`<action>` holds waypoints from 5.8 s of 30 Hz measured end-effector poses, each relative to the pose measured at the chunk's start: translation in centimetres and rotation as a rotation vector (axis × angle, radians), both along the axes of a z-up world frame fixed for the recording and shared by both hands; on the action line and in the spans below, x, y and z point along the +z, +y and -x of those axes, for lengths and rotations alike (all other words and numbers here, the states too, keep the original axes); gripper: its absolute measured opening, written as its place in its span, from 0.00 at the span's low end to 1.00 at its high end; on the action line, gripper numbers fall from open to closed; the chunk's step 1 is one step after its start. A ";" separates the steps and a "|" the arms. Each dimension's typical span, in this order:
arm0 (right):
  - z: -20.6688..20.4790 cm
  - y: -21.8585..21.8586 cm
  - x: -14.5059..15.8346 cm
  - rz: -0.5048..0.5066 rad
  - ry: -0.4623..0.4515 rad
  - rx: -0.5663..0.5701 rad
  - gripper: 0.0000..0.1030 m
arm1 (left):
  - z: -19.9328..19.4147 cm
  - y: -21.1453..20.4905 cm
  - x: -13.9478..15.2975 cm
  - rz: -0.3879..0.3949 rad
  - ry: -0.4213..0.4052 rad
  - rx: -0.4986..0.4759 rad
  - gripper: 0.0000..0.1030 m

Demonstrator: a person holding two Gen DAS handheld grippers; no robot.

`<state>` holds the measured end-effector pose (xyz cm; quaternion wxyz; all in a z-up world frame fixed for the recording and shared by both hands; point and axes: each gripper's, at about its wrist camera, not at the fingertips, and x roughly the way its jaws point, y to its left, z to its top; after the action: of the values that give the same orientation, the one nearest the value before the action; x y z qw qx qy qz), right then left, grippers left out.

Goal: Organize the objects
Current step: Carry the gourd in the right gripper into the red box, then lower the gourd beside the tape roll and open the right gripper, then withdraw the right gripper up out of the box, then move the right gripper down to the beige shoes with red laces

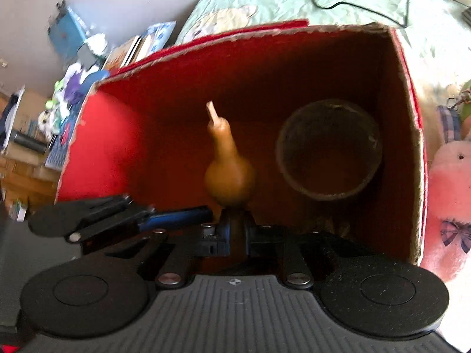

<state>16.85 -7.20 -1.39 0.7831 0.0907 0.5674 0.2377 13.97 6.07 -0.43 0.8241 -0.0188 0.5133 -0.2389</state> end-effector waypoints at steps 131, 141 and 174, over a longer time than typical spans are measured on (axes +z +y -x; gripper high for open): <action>17.8 -3.6 -1.0 -0.211 -0.088 -0.355 0.32 | 14.8 2.5 -1.6 -0.331 -0.023 0.241 0.90; 16.8 -3.7 -1.5 -0.224 -0.056 -0.350 0.32 | 14.4 2.8 -2.1 -0.313 -0.003 0.219 0.91; 16.3 -4.1 -2.7 -0.271 0.017 -0.326 0.34 | 14.6 3.8 -1.2 -0.168 -0.014 0.141 0.88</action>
<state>0.52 -11.32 -4.11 0.7870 0.2879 0.5147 0.1814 -0.66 9.83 -1.63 0.8412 0.0160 0.5230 -0.1364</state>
